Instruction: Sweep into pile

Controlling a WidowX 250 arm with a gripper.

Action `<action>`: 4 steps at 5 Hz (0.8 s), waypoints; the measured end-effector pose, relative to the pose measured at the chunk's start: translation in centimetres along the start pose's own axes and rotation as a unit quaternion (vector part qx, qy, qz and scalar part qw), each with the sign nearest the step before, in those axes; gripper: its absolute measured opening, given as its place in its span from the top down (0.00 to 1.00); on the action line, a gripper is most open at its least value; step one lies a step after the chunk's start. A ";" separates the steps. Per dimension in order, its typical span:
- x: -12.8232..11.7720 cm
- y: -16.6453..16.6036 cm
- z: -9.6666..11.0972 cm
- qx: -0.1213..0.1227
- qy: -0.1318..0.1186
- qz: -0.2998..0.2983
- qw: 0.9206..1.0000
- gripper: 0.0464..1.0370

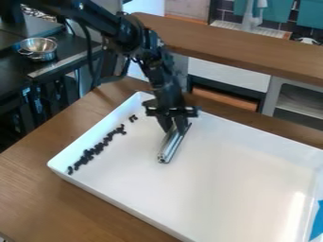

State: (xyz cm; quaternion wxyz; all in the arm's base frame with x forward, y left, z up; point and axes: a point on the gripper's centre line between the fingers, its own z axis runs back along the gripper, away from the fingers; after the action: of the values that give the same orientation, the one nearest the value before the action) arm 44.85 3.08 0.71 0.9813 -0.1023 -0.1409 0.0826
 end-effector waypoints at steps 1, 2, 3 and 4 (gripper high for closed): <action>0.3 1.9 0.7 -0.001 0.001 0.017 1.000 0.69; -0.1 4.0 0.8 0.000 -0.002 0.028 1.000 0.69; -1.4 5.4 1.5 0.006 -0.003 0.038 0.999 0.69; -3.2 6.9 2.3 0.011 -0.018 0.065 0.998 0.69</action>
State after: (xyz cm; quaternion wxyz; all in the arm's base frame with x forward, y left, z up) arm 40.22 9.56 0.45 0.9723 -0.0990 -0.1504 0.1492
